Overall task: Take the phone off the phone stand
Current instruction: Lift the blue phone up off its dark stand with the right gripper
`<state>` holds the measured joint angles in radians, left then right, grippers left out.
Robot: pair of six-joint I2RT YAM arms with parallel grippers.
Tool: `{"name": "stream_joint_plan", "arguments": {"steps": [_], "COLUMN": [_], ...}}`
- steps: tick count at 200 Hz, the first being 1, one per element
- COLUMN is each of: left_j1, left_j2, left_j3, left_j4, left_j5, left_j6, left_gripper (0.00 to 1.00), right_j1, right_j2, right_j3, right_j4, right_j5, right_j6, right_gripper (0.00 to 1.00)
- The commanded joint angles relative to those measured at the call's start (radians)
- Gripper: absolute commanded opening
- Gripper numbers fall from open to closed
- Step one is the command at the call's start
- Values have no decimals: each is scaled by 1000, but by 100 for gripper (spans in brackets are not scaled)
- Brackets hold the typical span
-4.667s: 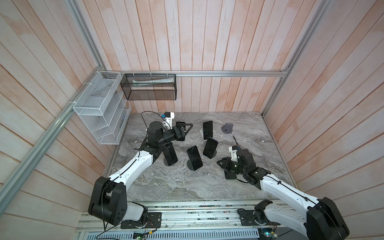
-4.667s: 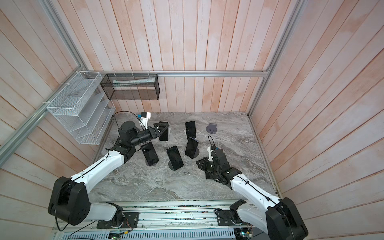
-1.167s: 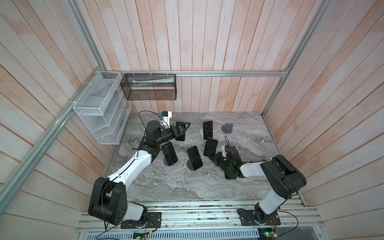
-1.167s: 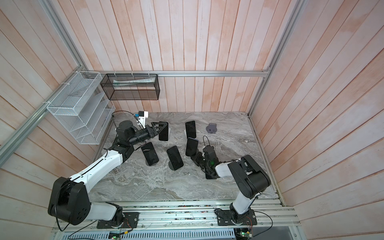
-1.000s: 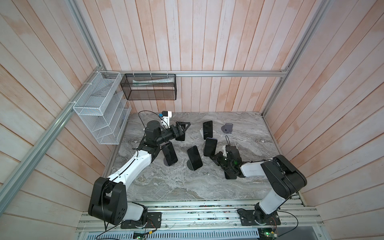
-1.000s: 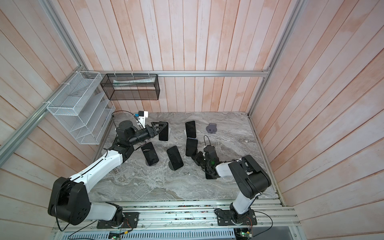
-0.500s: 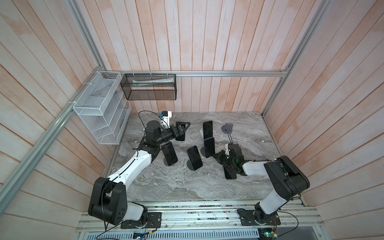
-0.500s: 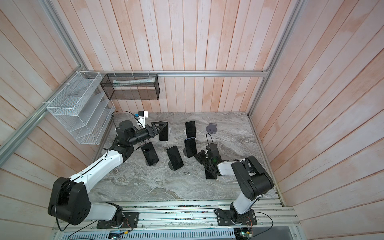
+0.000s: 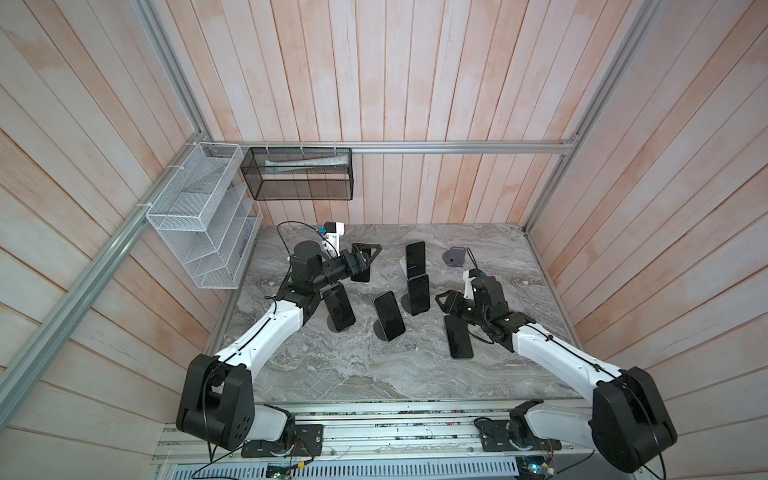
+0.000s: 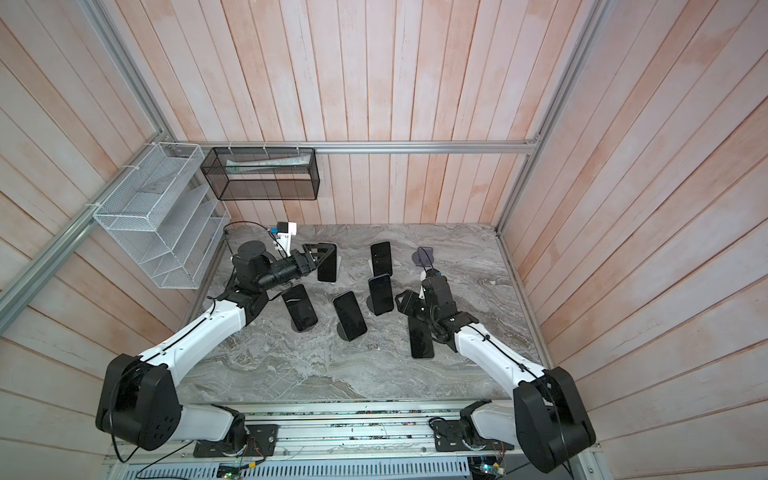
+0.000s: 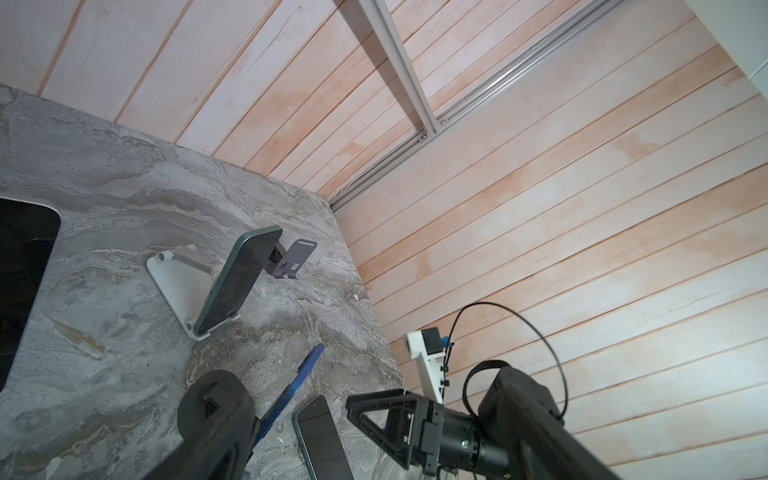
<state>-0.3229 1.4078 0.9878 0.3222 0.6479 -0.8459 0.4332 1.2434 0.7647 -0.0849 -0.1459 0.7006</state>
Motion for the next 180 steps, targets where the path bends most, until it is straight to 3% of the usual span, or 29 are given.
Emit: {"name": "stream_joint_plan", "arguments": {"steps": [1, 17, 50, 80, 101, 126, 180], "left_j1": [-48, -79, -106, -81, -52, -22, -6], "left_j2": [5, 21, 46, 33, 27, 22, 22], "left_j3": [39, 46, 102, 97, 90, 80, 66], "left_j4": [-35, -54, -204, -225, -207, -177, -127], "left_j5": [-6, -13, -98, -153, -137, -114, -66], "left_j6": [53, 63, 142, 144, 121, 98, 64], "left_gripper": [93, 93, 93, 95, 95, 95, 95], "right_j1": [-2, -2, -1, 14, 29, 103, 160], "right_j2": [-20, 3, 108, 204, 272, 334, 418], "right_j3": [126, 191, 325, 419, 489, 535, 555], "right_j4": [-197, -205, -226, -247, -298, -335, -323], "right_j5": [49, 70, -12, 20, 6, 97, 173], "right_j6": [-240, -313, -411, -448, -503, -563, -565], "right_gripper": [80, 90, 90, 91, 91, 93, 98]}}
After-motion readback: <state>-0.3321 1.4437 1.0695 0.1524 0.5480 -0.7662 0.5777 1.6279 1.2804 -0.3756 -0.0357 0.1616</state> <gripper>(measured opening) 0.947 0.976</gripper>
